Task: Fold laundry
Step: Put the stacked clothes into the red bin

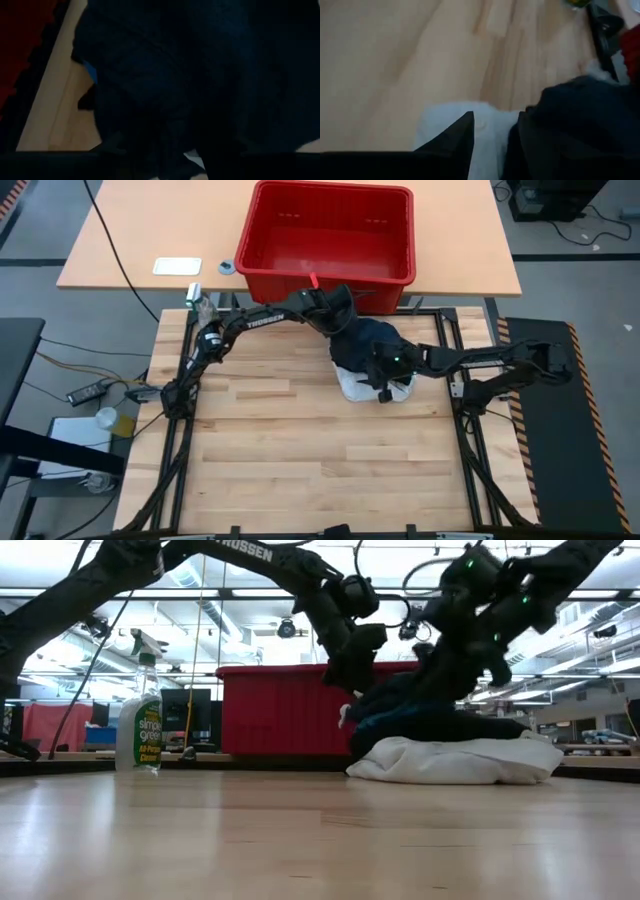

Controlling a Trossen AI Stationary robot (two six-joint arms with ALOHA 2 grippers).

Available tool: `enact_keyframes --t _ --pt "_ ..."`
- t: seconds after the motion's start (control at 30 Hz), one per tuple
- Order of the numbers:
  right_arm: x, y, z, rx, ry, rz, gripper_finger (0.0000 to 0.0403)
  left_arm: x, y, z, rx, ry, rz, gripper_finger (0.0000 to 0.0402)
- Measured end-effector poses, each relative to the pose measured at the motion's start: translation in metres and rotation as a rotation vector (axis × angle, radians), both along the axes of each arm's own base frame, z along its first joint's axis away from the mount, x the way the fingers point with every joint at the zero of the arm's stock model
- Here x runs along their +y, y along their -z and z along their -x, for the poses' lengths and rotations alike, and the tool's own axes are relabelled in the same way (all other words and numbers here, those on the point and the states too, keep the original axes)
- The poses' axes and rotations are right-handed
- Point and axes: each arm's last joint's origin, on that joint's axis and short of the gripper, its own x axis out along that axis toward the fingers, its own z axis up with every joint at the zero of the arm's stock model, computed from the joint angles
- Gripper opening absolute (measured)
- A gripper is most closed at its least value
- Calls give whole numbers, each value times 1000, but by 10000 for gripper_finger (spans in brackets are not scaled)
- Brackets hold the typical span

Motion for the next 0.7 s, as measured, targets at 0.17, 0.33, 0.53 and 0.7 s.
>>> enact_keyframes --t 0.17,0.33,0.53,0.7 --pt "8 -19 9 -68 63 -85 162 -9 -1 -1 21 -18 -8 158" --pt "17 -26 19 -48 118 -109 162 -23 -11 1 32 10 -2 158" --pt "21 -34 27 -68 168 -140 162 -28 -28 7 5 2 -12 158" --pt "22 -39 30 -94 180 -136 162 -25 -31 9 5 -7 -29 186"
